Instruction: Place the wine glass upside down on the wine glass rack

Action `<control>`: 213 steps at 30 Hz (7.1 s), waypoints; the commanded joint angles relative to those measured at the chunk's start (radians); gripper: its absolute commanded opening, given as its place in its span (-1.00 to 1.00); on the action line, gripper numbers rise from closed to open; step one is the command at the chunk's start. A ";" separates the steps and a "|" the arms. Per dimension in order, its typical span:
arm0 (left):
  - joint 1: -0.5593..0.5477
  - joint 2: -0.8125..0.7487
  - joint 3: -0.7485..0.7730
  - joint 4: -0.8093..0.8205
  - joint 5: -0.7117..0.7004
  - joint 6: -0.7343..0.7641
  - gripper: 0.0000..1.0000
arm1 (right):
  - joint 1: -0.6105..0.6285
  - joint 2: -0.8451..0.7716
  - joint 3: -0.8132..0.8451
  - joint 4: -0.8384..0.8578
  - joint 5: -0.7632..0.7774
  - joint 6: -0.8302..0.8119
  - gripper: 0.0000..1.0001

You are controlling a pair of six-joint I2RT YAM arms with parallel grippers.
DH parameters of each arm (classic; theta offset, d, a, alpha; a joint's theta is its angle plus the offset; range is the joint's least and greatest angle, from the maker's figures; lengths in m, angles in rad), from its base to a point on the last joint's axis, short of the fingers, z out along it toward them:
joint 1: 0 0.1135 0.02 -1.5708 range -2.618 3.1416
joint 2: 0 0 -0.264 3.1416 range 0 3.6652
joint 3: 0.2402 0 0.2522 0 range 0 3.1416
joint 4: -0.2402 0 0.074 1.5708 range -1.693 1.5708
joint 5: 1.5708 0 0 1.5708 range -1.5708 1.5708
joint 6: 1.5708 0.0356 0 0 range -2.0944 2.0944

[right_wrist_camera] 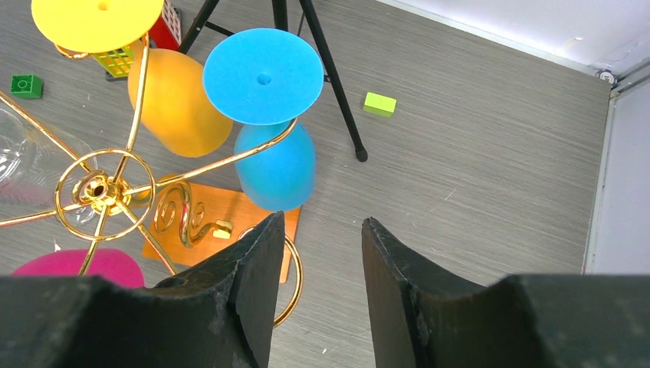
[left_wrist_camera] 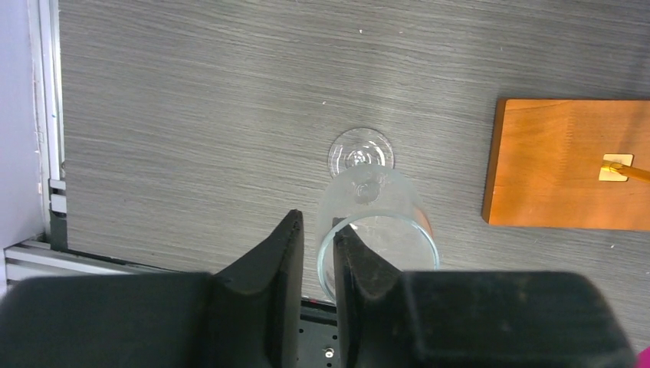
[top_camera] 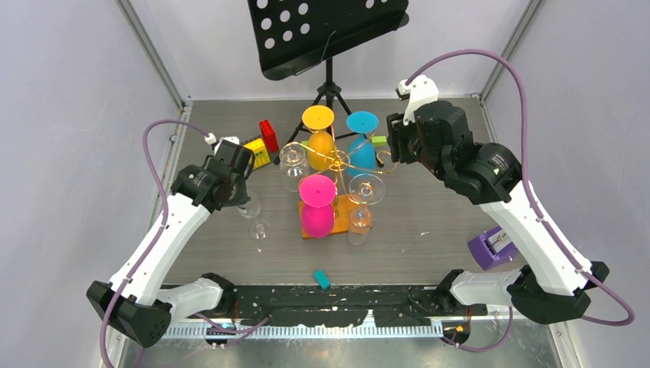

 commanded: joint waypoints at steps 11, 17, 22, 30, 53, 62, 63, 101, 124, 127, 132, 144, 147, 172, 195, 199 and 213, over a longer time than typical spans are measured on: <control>0.007 0.013 0.020 0.026 -0.042 0.010 -1.00 | -0.003 -0.008 -0.012 0.044 0.020 -0.017 -0.03; 0.007 0.003 0.039 0.017 -0.046 0.016 -1.00 | -0.002 -0.032 -0.029 0.077 0.034 -0.019 -0.04; 0.007 -0.022 0.098 -0.023 -0.068 0.025 -1.00 | -0.002 -0.078 -0.058 0.142 0.037 -0.032 -0.05; 0.008 -0.110 0.272 -0.069 -0.071 0.053 -1.00 | -0.002 -0.111 -0.070 0.211 0.023 -0.041 -0.06; 0.007 -0.447 0.534 0.298 0.033 0.110 -1.00 | -0.002 -0.049 -0.009 0.540 -0.566 0.170 0.12; 0.008 -0.410 0.544 0.464 0.184 0.077 -1.00 | 0.011 0.105 0.092 0.640 -0.705 0.350 0.12; 0.007 -0.402 0.544 0.480 0.210 0.066 -1.00 | 0.018 0.123 0.105 0.648 -0.713 0.358 0.12; 0.007 -0.326 0.491 0.618 0.369 -0.007 -1.00 | 0.034 0.241 0.096 0.752 -0.772 0.499 -0.89; 0.007 -0.405 0.446 0.603 0.427 0.043 0.41 | -0.017 -0.157 -0.231 0.887 -0.646 -0.216 -0.90; 0.007 -0.353 0.482 0.604 0.623 0.065 0.43 | -0.016 -0.190 -0.265 0.906 -0.733 -0.374 -0.90; 0.004 -0.257 0.442 0.708 1.008 0.114 0.42 | -0.017 -0.219 -0.251 0.897 -1.030 -0.482 -0.90; -0.234 -0.275 0.202 0.840 1.046 0.559 0.35 | -0.016 -0.189 -0.226 0.935 -1.439 -0.416 -0.90; -0.284 -0.277 0.187 0.864 1.040 0.613 0.31 | -0.016 -0.185 -0.224 0.919 -1.460 -0.419 -0.90; -0.451 -0.136 0.279 0.855 1.022 0.624 -0.28 | -0.016 -0.155 -0.225 0.885 -1.531 -0.407 -0.90; -0.489 -0.073 0.389 0.656 0.834 0.748 -1.00 | -0.018 -0.196 -0.285 0.900 -1.434 -0.422 -0.40; -0.490 -0.070 0.397 0.651 0.804 0.774 -1.00 | -0.017 -0.218 -0.308 0.915 -1.388 -0.418 -0.21; -0.523 -0.051 0.458 0.621 0.759 0.844 -1.00 | -0.018 -0.320 -0.335 0.723 -0.876 -0.190 -0.04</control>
